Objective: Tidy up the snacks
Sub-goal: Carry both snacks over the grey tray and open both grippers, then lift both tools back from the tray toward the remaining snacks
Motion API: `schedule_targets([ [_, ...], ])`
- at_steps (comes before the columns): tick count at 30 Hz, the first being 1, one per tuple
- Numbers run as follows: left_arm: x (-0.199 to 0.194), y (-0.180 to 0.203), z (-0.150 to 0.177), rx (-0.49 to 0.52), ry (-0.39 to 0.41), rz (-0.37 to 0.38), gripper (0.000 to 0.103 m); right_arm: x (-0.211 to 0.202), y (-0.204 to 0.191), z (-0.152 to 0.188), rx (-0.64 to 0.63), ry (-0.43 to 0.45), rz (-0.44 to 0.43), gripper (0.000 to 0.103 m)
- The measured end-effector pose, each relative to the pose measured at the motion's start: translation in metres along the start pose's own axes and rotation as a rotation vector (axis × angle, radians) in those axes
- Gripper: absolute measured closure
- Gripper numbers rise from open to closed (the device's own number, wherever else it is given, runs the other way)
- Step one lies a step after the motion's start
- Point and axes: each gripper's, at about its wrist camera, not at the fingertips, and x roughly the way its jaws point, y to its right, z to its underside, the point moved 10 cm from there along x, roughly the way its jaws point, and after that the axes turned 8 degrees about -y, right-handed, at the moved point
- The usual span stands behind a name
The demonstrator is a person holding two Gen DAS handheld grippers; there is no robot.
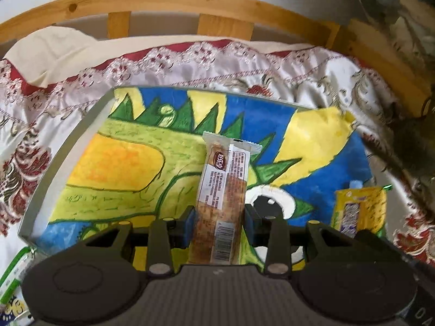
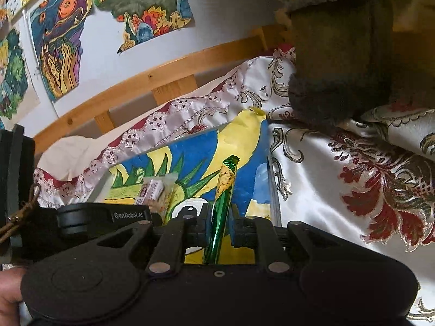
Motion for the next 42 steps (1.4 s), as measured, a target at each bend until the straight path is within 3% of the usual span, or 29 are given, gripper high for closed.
schedule_targets([
  [6, -0.001, -0.002, 0.002, 0.001, -0.014, -0.031, 0.058, 0.001, 0.007, 0.000, 0.002, -0.019, 0.039, 0.080],
  [9, -0.008, -0.003, -0.001, 0.006, -0.002, -0.038, 0.041, -0.002, 0.011, -0.003, 0.014, -0.013, 0.043, 0.075],
  [11, -0.016, -0.004, -0.003, 0.001, 0.015, -0.037, 0.031, -0.007, 0.012, -0.006, 0.017, -0.002, 0.041, 0.064],
  [15, -0.043, -0.011, -0.005, -0.004, 0.065, -0.031, 0.020, -0.024, 0.009, -0.013, -0.002, 0.043, 0.051, 0.049],
  [20, -0.089, -0.024, 0.001, 0.007, 0.156, -0.040, 0.005, -0.063, -0.003, -0.015, -0.040, 0.134, 0.028, 0.020],
  [22, -0.111, -0.030, 0.006, 0.010, 0.198, -0.049, 0.002, -0.080, -0.009, -0.013, -0.060, 0.170, 0.016, 0.016],
  [29, -0.185, -0.057, 0.045, 0.005, 0.319, -0.056, 0.001, -0.148, -0.042, 0.004, -0.160, 0.294, 0.018, 0.001],
  [37, -0.256, -0.097, 0.099, 0.055, 0.363, -0.127, 0.001, -0.209, -0.074, 0.054, -0.217, 0.324, -0.003, 0.001],
  [42, -0.289, -0.122, 0.139, 0.049, 0.351, -0.170, 0.000, -0.237, -0.089, 0.087, -0.251, 0.319, -0.006, 0.001],
])
